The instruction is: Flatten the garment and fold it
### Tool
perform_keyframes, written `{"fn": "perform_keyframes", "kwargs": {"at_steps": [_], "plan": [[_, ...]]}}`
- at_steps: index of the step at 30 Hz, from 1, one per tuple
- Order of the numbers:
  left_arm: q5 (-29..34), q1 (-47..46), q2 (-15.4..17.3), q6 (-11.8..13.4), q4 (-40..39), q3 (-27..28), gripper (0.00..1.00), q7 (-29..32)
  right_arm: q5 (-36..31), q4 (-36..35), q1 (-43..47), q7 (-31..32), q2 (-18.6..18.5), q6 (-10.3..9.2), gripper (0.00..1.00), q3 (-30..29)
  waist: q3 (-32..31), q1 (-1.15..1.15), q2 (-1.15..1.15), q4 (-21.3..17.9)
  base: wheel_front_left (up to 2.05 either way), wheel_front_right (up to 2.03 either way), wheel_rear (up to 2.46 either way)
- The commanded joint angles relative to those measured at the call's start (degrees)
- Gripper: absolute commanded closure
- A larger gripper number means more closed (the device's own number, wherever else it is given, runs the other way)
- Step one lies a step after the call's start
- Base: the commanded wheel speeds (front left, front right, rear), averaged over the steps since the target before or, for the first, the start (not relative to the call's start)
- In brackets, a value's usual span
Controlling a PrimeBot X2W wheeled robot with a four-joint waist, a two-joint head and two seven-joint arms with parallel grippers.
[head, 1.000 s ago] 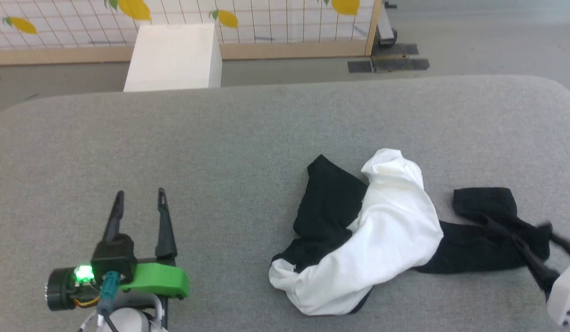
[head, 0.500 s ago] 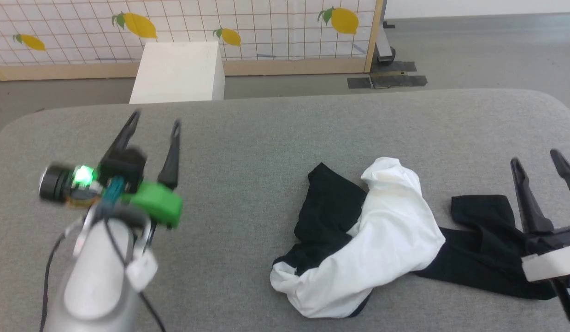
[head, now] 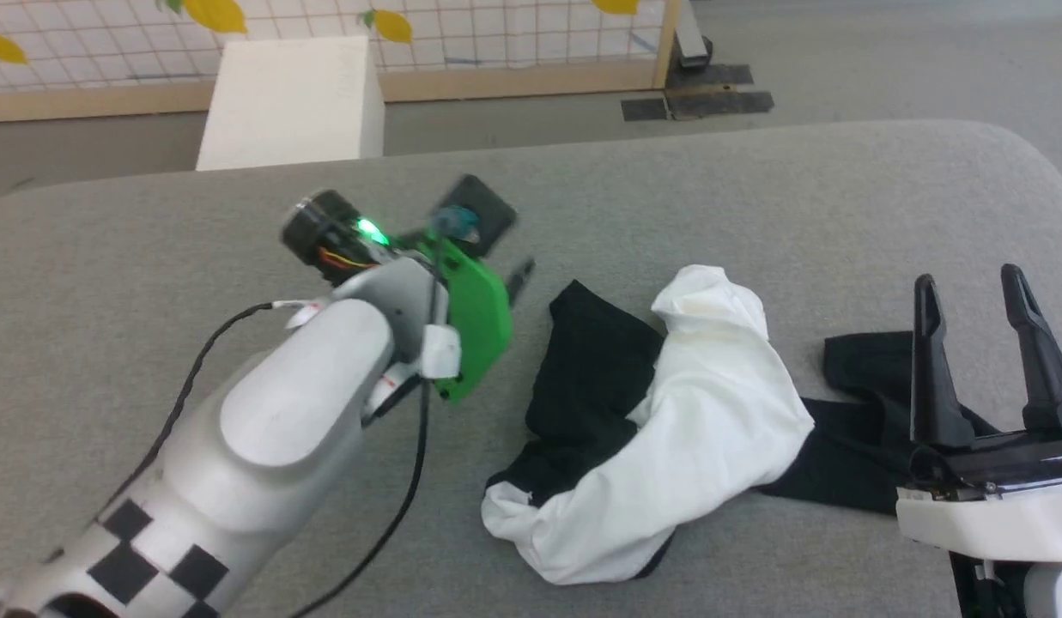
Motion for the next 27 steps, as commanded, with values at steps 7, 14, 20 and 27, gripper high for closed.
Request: {"fn": "perform_keyframes", "kwargs": {"at_steps": [7, 14, 20, 27], "plan": [[-16.6, -9.7, 6.3, -0.2, -4.9, -21.4, 0.00, 12.7, -1.4, 0.1, -1.2, -0.3, 1.0, -0.09, 0.00, 0.5, 4.7, 0.00, 0.00, -4.8, 0.00, 0.00, 0.00], [-20.3, -9.7, 5.8, -0.2, -5.9, -25.3, 0.00, 19.3, -1.9, 1.8, -3.8, -0.3, 1.9, -0.09, 0.00, 1.2, 8.7, 0.00, 0.00, -7.6, 0.00, 0.00, 0.00], [-14.8, -2.9, 8.1, -0.2, -8.3, -25.3, 0.00, 28.5, -2.4, 3.3, -6.3, -0.3, 2.5, -0.09, 0.00, 2.1, 11.2, 0.00, 0.00, -9.2, 0.00, 0.00, 0.00], [-13.4, -0.8, 10.0, -0.2, -8.1, -25.3, 1.00, 21.6, -2.7, 4.1, -6.5, -0.3, 2.9, -0.09, 0.00, 2.1, 10.3, 0.00, 0.00, -7.8, 0.00, 0.00, 0.00]]}}
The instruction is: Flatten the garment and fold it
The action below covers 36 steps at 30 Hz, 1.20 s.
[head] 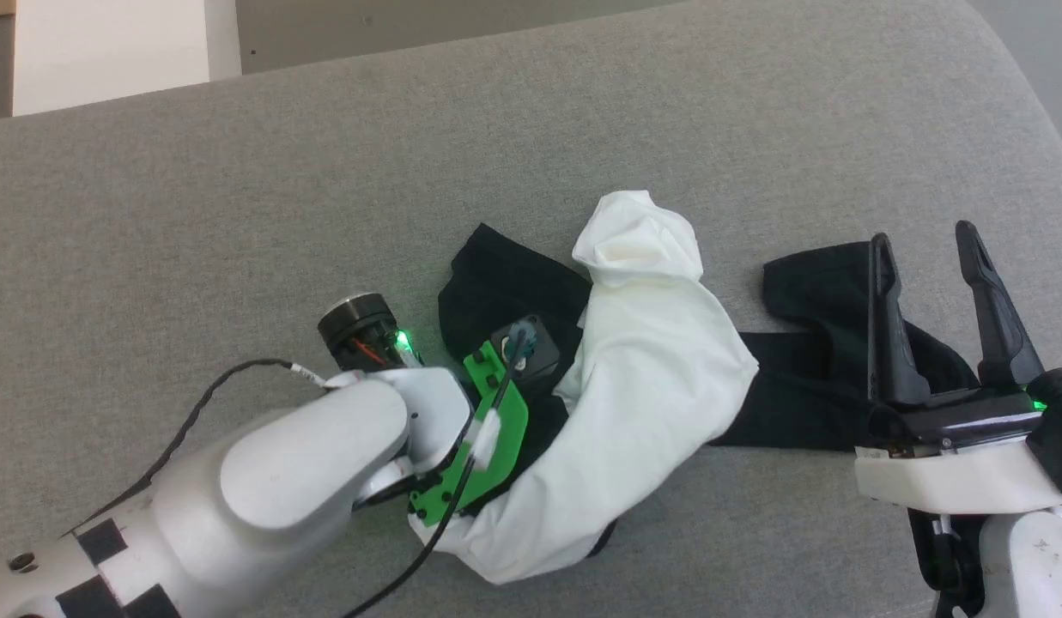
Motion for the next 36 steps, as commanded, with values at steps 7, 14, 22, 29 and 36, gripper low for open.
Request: {"fn": "perform_keyframes", "kwargs": {"at_steps": [7, 14, 22, 29, 36], "plan": [[-0.3, -0.6, 7.2, 0.5, 1.5, 3.5, 1.00, -20.2, -0.9, -0.1, 1.8, -0.3, 0.2, -0.09, 0.00, -0.7, -4.9, 0.00, 0.00, 4.3, 0.00, 0.00, 0.00], [-4.2, 2.0, 16.5, 7.5, -0.8, 12.5, 1.00, -29.7, -1.0, -0.3, 4.4, -0.3, 0.2, -0.09, 0.00, -1.9, -7.3, 0.00, 0.00, 8.2, 0.00, 0.00, 0.00], [-10.2, 11.4, 21.6, 13.9, 4.2, 15.4, 1.00, -32.2, -1.3, 1.0, 4.9, -0.3, -0.5, -0.09, 0.00, -1.1, -8.0, 0.00, 0.00, 10.3, 0.00, 0.00, 0.00], [-17.0, 20.9, 17.7, 11.1, 15.8, 13.5, 0.92, -31.7, -1.5, 2.7, 5.2, -0.3, -0.8, -0.09, 0.00, -0.7, -8.2, 0.00, 0.00, 9.9, 0.00, 0.00, 0.00], [-15.2, 15.9, 17.8, 8.5, 19.3, 15.0, 0.00, -36.2, -1.6, 3.5, 6.7, -0.3, -0.7, -0.09, 0.00, -1.8, -10.1, 0.00, 0.00, 10.9, 0.00, 0.00, 0.00]]}}
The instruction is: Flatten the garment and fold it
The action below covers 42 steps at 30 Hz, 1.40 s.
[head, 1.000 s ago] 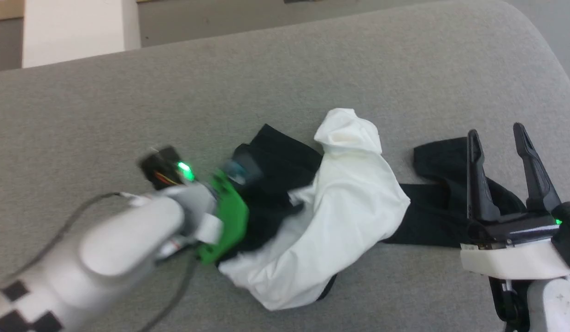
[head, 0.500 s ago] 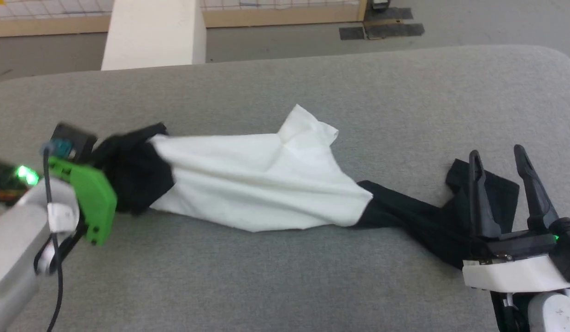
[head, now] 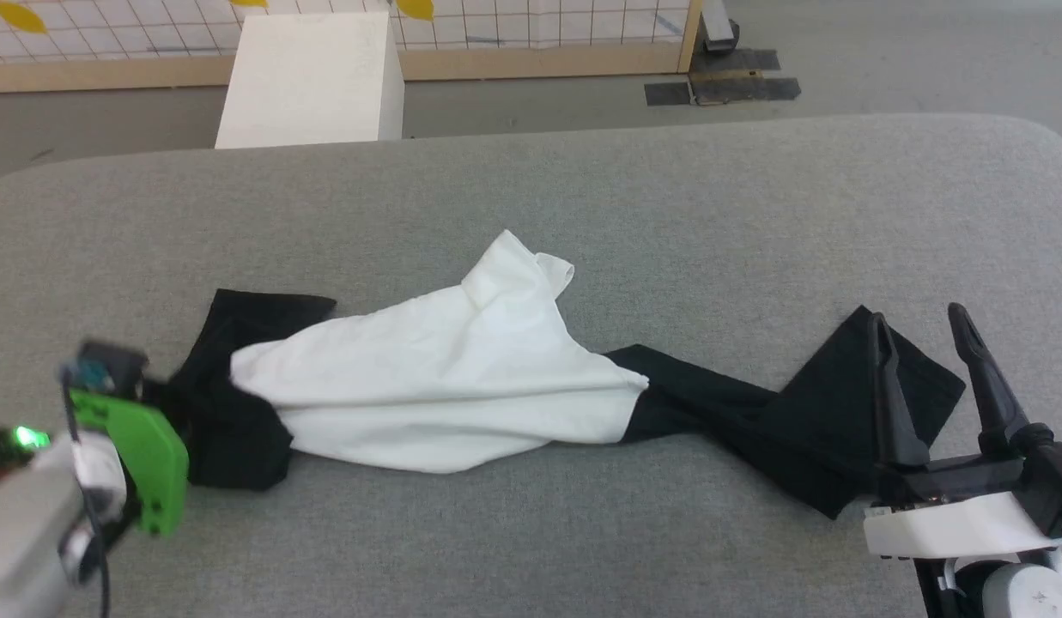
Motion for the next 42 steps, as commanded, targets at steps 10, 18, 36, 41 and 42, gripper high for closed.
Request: {"fn": "perform_keyframes", "kwargs": {"at_steps": [10, 18, 36, 41, 42], "plan": [[4.8, -15.9, 5.6, 0.3, -13.3, 3.9, 0.00, 3.1, -0.3, -0.2, 0.4, -0.3, 0.5, -0.09, 0.00, 0.6, -0.8, 0.00, 0.00, 0.5, 0.00, 0.00, 0.00], [5.9, -24.1, -1.0, -4.6, -14.6, -0.9, 0.00, 15.9, -0.4, -0.6, -1.6, -0.3, 0.7, -0.09, 0.00, 1.6, 2.8, 0.00, 0.00, -2.2, 0.00, 0.00, 0.00], [6.0, -25.9, -8.3, -8.6, -3.7, -15.2, 0.00, 34.6, -1.0, -1.3, -7.2, -0.3, 1.0, -0.09, 0.00, 3.6, 12.5, 0.00, 0.00, -9.6, 0.00, 0.00, 0.00], [6.4, -24.5, -6.5, -8.6, -8.6, -15.6, 1.00, 35.6, -1.1, -1.4, -6.5, -0.3, 1.1, -0.09, 0.00, 2.3, 12.0, 0.00, 0.00, -8.9, 0.00, 0.00, 0.00], [7.0, -24.8, -6.0, -8.6, -9.6, -15.6, 1.00, 34.6, -1.1, -1.4, -6.3, -0.3, 1.1, -0.09, 0.00, 2.0, 11.7, 0.00, 0.00, -8.5, 0.00, 0.00, 0.00]]}}
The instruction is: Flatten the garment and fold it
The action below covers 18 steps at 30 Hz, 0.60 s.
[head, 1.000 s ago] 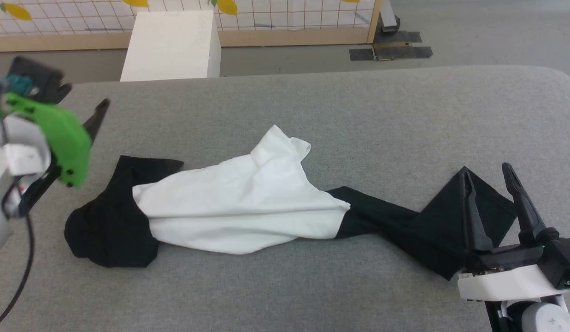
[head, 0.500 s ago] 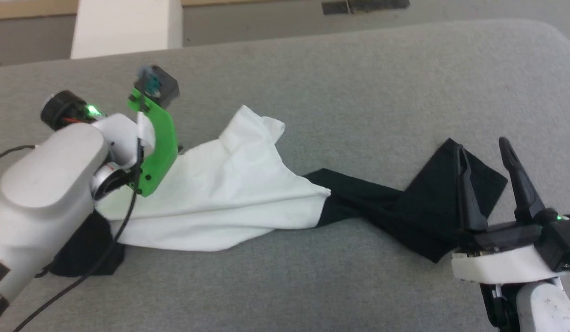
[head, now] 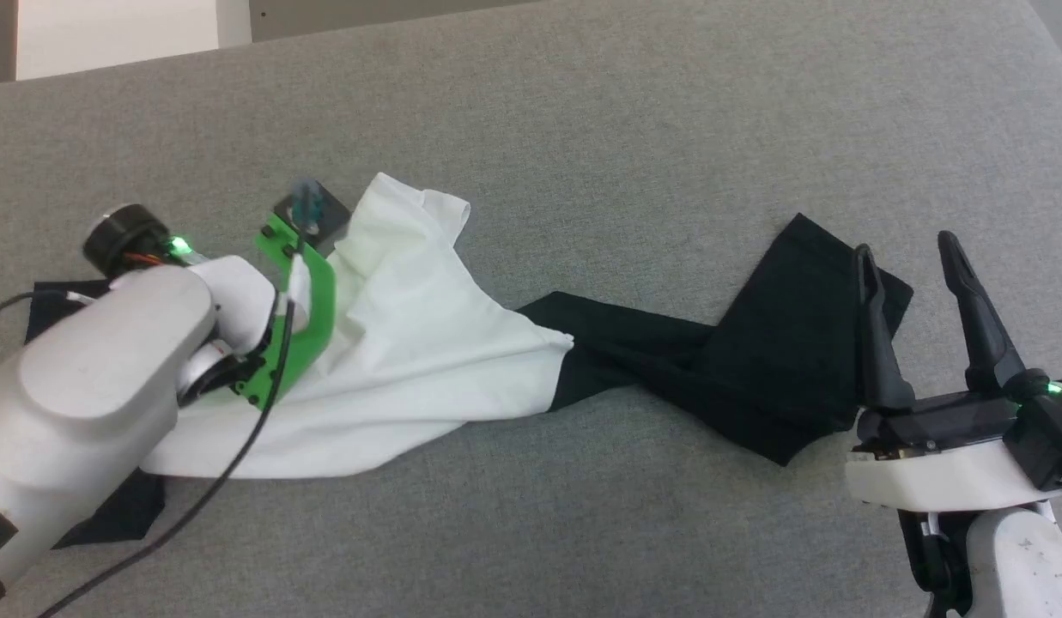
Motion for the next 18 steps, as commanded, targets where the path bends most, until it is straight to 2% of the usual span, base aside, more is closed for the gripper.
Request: {"fn": "perform_keyframes", "kwargs": {"at_steps": [1, 4, 9, 13, 18], "plan": [[-0.1, 1.7, 0.1, -0.4, -0.6, -0.9, 1.00, -1.8, -0.3, -0.3, 0.0, -0.3, 0.2, -0.09, 0.00, -0.2, -0.7, -0.01, 0.00, 0.8, 0.00, 0.00, 0.00], [-1.1, -2.4, 1.1, -0.4, -2.7, 0.3, 1.00, -8.2, -0.3, -0.5, 0.4, -0.3, 0.2, -0.09, 0.00, -0.8, -1.6, -0.01, 0.00, 2.1, 0.00, 0.00, 0.00], [0.0, -9.8, 2.4, -0.4, -6.7, 0.5, 1.00, -13.3, -0.3, -0.7, 0.5, -0.3, 0.2, -0.09, 0.00, -0.5, -2.0, -0.01, 0.00, 3.0, 0.00, 0.00, 0.00], [2.2, -15.1, 1.1, -0.4, -6.8, 0.5, 1.00, -15.9, 0.4, -1.2, -0.7, -0.3, 0.2, -0.09, 0.00, 0.8, 0.1, -0.01, 0.00, 1.6, 0.00, 0.00, 0.00], [6.6, -20.7, -2.5, -0.1, 1.7, 1.0, 1.00, -20.3, 1.3, -1.9, -2.8, -0.3, 0.2, -0.09, 0.00, 2.3, 5.7, -0.01, 0.00, -2.4, 0.00, 0.00, 0.00]]}}
